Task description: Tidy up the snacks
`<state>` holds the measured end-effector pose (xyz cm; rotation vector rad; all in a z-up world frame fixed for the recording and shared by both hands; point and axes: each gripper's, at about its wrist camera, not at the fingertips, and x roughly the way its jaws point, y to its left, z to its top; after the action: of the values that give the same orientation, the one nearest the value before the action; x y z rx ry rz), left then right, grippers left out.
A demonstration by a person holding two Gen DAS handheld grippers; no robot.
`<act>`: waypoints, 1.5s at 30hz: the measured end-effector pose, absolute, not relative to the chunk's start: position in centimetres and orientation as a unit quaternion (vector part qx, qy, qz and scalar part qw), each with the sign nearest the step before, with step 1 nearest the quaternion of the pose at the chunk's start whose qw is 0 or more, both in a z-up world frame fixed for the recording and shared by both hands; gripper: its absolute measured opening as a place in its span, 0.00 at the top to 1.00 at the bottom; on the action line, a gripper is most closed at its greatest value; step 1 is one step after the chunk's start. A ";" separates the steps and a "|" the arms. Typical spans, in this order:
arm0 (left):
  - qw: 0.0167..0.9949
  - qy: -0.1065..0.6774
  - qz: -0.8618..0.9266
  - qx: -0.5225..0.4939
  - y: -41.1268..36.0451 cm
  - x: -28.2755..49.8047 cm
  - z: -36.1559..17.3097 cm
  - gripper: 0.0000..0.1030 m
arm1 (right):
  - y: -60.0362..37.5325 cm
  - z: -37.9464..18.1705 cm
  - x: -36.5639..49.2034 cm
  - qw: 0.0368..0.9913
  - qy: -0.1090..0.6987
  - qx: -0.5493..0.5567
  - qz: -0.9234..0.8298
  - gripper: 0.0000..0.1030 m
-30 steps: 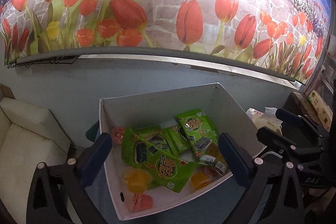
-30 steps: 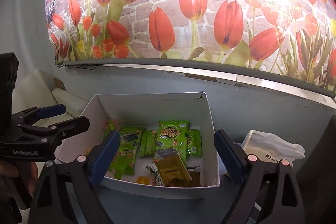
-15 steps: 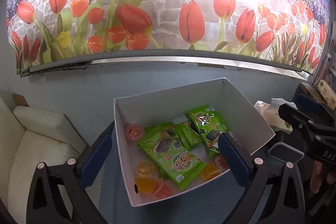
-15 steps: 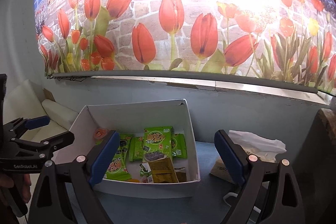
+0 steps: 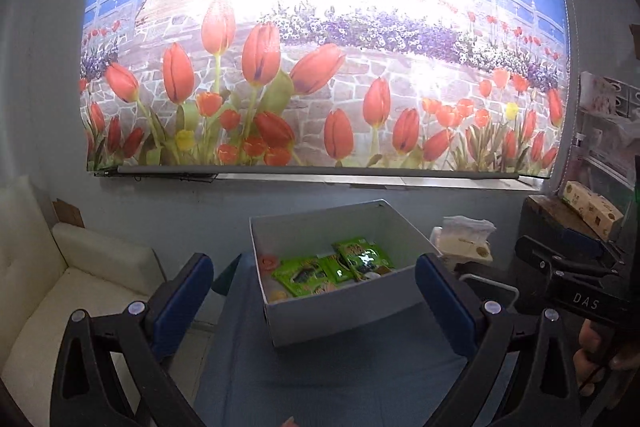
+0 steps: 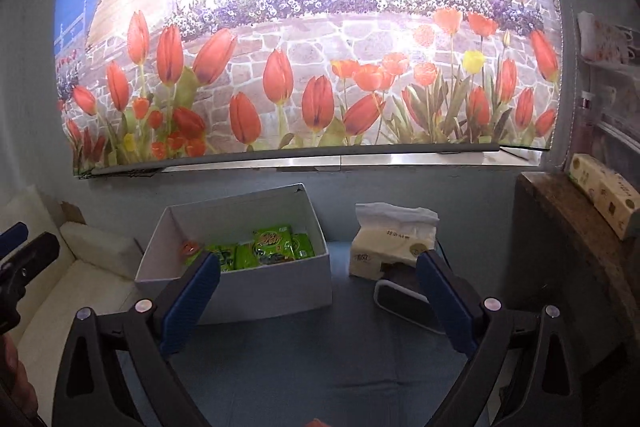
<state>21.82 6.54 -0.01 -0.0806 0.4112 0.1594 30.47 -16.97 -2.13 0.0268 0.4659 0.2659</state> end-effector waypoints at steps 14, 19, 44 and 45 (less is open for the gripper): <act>0.965 0.249 0.056 -0.060 3.2 10.3 -2.2 0.00 | -21.0 -1.5 14.9 0.963 0.238 0.006 0.127 0.02; 0.966 0.250 0.041 -0.053 2.5 9.1 -1.4 0.00 | -21.6 -1.2 13.4 0.961 0.242 0.016 0.135 0.02; 0.966 0.253 0.033 -0.039 2.1 8.0 -0.9 0.00 | -21.9 -1.5 12.8 0.957 0.253 0.010 0.138 0.02; 0.966 0.253 0.032 -0.040 2.1 7.9 -0.9 0.00 | -21.9 -1.5 12.8 0.957 0.254 0.009 0.139 0.02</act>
<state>7.92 2.08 -0.88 -0.0802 0.5117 0.0642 12.77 -21.91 -1.53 0.0184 0.5148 0.2816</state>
